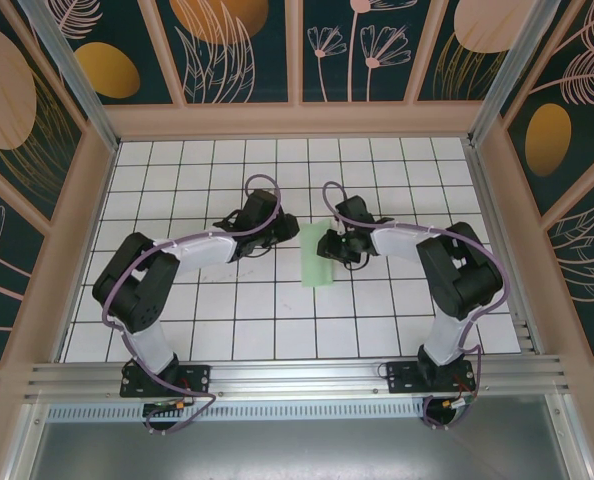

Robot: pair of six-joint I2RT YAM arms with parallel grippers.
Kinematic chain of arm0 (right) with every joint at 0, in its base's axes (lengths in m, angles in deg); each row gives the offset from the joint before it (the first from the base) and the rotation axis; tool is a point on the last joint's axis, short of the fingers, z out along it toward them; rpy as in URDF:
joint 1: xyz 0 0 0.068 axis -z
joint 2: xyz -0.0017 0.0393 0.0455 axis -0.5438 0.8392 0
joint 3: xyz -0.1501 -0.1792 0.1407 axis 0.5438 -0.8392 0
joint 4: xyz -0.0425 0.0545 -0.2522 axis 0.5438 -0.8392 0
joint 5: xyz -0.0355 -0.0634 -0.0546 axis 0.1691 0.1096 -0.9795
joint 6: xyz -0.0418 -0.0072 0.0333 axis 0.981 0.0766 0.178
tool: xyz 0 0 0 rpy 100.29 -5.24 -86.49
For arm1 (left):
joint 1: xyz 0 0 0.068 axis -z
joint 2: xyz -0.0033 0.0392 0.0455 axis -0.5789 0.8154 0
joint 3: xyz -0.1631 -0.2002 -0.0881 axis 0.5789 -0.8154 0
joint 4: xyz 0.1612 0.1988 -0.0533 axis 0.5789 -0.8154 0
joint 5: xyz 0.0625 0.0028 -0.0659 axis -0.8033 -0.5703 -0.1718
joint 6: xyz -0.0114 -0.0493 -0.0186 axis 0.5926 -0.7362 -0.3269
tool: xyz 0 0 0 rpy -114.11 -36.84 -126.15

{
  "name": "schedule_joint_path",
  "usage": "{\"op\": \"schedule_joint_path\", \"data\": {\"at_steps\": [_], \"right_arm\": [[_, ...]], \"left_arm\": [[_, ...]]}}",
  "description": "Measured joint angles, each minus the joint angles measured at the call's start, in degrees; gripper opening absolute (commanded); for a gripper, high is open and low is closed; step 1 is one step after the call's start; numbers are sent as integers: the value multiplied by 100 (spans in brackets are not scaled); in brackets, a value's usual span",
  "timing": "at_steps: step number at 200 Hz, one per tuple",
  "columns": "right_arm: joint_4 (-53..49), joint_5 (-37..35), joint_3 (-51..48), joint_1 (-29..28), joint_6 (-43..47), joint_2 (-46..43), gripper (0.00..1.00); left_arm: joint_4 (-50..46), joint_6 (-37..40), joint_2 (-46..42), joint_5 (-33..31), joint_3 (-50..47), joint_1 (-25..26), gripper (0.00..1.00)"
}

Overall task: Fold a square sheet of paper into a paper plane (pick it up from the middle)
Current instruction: First fold in half a square sheet of paper at the center of the table.

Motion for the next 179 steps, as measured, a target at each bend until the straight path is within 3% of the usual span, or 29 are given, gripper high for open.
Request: {"op": "schedule_joint_path", "data": {"at_steps": [119, 179], "right_arm": [[332, 415, -201, 232, -407, -11, 31], [365, 494, -223, 286, -566, 24, 34]], "left_arm": [[380, -219, 264, 501, -61, -9, 31], [442, -284, 323, 446, -96, -17, 31]]}}
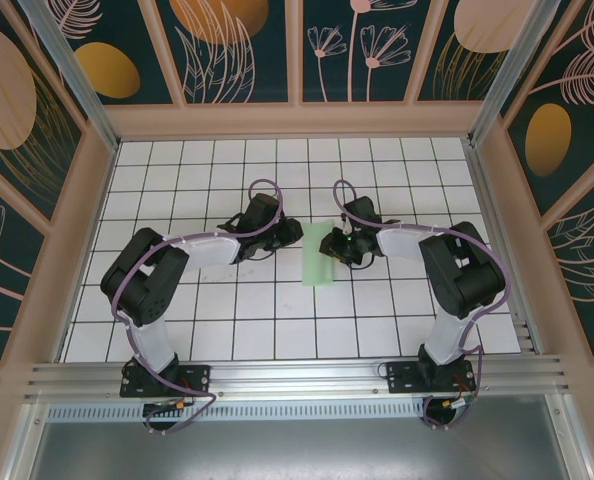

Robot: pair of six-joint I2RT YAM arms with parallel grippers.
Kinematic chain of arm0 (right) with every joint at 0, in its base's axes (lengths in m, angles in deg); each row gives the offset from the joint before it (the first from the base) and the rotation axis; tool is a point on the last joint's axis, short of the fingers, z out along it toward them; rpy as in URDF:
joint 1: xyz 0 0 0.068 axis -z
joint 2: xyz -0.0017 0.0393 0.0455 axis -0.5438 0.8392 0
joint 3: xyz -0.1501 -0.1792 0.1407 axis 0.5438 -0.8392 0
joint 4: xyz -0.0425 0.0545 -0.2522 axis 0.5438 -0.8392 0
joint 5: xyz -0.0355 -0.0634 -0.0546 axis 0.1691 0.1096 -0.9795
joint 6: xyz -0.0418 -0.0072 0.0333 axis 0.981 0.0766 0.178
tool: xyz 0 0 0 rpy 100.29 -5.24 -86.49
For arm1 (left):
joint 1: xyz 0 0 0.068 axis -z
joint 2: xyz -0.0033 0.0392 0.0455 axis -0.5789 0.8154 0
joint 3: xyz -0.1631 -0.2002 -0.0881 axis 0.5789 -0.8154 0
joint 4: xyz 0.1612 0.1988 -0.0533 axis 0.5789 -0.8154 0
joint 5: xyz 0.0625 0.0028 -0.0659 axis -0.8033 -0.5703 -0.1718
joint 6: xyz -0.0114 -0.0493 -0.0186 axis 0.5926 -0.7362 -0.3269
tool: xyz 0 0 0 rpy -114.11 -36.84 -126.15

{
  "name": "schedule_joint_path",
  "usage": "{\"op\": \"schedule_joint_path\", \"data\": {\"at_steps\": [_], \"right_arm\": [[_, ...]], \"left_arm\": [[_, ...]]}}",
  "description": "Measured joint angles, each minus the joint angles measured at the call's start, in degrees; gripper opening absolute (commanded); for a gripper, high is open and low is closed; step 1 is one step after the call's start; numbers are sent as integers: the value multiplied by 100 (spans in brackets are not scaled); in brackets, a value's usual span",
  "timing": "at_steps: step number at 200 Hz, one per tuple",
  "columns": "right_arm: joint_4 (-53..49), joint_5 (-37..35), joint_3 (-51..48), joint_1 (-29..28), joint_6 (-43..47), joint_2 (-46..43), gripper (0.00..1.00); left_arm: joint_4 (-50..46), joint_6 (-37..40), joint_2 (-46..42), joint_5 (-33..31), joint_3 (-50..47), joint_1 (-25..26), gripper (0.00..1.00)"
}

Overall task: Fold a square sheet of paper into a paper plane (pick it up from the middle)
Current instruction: First fold in half a square sheet of paper at the center of the table.

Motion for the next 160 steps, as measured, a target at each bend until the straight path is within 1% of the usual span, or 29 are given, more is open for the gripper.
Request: {"op": "schedule_joint_path", "data": {"at_steps": [35, 90, 136, 160], "right_arm": [[103, 120, -44, 50, -98, 2, 35], [87, 114, -50, 74, -138, 28, 29], [72, 111, -50, 83, -118, 44, 27], [74, 111, -48, 85, -120, 55, 27]], "left_arm": [[68, -61, 15, -39, -170, -42, 31], [214, -83, 131, -4, -175, -76, 31], [319, -83, 201, 142, -175, -76, 31], [402, -81, 234, 280, -175, -76, 29]]}}
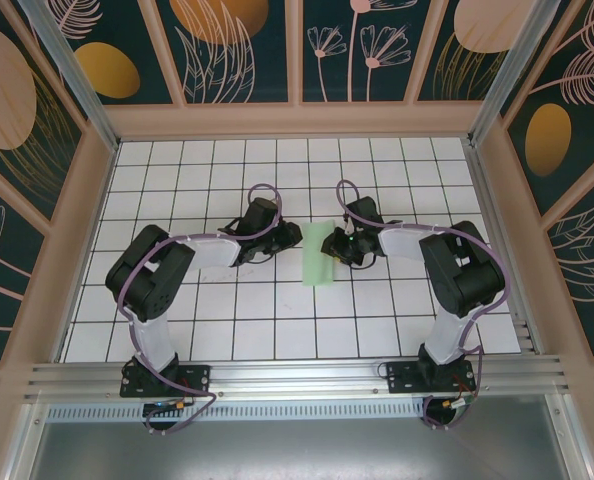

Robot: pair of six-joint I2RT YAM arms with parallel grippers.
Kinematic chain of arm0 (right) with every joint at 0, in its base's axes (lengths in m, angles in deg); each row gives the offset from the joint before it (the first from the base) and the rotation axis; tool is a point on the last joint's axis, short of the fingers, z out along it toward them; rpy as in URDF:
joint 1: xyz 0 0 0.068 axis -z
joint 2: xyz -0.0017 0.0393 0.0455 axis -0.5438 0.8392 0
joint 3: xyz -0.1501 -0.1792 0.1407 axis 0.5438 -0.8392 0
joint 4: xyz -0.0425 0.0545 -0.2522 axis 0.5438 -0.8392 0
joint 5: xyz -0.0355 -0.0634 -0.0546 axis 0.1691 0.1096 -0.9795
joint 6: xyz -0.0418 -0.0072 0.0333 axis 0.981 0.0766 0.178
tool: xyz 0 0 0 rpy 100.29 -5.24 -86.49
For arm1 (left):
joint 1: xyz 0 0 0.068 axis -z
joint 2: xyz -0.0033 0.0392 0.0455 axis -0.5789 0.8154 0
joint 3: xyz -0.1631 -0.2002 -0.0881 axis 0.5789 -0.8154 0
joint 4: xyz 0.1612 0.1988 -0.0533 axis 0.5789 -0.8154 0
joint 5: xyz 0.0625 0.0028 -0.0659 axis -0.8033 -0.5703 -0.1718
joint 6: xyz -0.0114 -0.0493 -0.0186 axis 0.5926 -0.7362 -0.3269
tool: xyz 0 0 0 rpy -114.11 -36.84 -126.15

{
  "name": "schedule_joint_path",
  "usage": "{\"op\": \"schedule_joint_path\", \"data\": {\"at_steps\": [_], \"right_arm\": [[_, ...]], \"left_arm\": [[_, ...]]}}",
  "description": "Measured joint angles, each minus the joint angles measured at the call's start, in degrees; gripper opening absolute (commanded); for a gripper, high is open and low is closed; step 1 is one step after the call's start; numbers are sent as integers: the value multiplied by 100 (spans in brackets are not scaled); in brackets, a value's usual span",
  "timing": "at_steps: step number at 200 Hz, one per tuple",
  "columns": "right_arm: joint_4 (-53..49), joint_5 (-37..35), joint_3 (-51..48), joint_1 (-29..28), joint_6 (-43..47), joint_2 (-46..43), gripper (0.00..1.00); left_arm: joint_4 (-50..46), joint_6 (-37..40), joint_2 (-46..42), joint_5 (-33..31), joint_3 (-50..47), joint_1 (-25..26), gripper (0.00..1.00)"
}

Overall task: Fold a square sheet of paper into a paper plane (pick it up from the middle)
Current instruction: First fold in half a square sheet of paper at the center of the table, then hold the square sheet of paper at the center of the table.

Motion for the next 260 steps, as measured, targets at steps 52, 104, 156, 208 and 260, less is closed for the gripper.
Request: {"op": "schedule_joint_path", "data": {"at_steps": [52, 104, 156, 208, 260], "right_arm": [[0, 2, 0, 0, 2, 0, 28], [-70, 4, 63, -2, 28, 37, 29], [-140, 4, 116, -2, 46, 83, 29], [-166, 4, 127, -4, 68, 103, 29], [-216, 4, 164, -13, 177, 136, 30]], "left_arm": [[223, 46, 271, 619, 129, 0, 19], [262, 46, 457, 848, 299, 28, 18], [262, 48, 457, 846, 299, 44, 16], [66, 155, 409, 391, 308, 42, 16], [42, 153, 52, -68, 264, -4, 16]]}}
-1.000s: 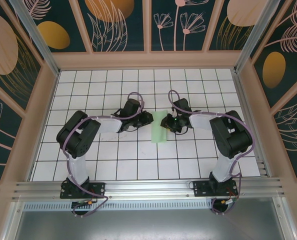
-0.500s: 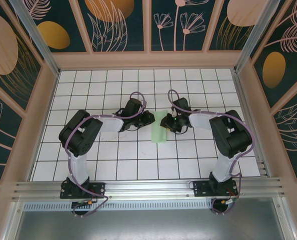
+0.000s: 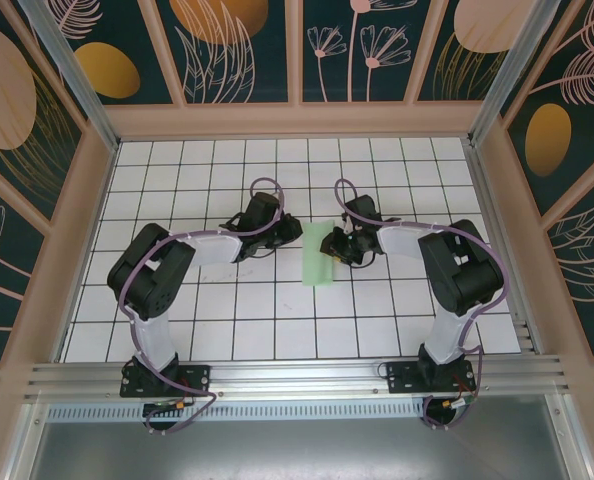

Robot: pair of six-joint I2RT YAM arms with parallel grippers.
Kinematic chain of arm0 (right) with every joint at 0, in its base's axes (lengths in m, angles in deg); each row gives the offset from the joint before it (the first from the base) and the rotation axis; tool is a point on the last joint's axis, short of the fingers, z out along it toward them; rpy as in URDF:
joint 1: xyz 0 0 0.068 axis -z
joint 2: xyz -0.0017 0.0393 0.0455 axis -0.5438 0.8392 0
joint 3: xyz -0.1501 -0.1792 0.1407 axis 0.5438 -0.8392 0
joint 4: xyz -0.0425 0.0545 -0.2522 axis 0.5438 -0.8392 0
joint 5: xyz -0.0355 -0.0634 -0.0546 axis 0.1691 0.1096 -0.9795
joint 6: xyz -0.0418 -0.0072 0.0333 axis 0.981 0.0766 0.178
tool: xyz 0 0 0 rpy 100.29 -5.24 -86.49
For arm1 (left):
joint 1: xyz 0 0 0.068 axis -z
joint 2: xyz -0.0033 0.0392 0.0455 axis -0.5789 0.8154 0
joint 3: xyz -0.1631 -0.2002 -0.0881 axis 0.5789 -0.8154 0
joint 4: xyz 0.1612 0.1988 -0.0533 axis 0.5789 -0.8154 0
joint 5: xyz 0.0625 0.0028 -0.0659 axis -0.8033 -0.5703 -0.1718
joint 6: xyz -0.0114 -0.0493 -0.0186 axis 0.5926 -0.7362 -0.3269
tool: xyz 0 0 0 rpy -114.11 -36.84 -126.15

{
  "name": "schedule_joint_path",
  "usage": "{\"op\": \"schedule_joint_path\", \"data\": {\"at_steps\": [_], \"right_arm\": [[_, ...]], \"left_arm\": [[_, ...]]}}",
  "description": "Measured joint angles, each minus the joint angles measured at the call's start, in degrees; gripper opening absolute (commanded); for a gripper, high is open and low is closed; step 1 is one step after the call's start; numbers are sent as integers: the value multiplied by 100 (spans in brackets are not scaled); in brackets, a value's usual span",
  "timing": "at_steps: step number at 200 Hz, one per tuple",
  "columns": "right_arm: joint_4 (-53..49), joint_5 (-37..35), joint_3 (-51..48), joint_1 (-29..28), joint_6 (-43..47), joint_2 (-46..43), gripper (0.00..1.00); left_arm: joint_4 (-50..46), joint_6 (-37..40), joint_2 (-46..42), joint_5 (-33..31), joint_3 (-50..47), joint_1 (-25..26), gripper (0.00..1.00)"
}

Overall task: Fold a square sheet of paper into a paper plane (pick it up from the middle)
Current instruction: Hold the square sheet of paper at the center of the table.

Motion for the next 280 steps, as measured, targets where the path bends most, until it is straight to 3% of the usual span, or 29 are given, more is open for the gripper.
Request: {"op": "schedule_joint_path", "data": {"at_steps": [149, 280], "right_arm": [[-48, 4, 33, 0, 138, 26, 30], [-133, 42, 85, 0, 284, 61, 29]], "left_arm": [[46, 0, 326, 763, 7, -2, 13], [-144, 114, 702, 940, 369, 33, 12]]}}
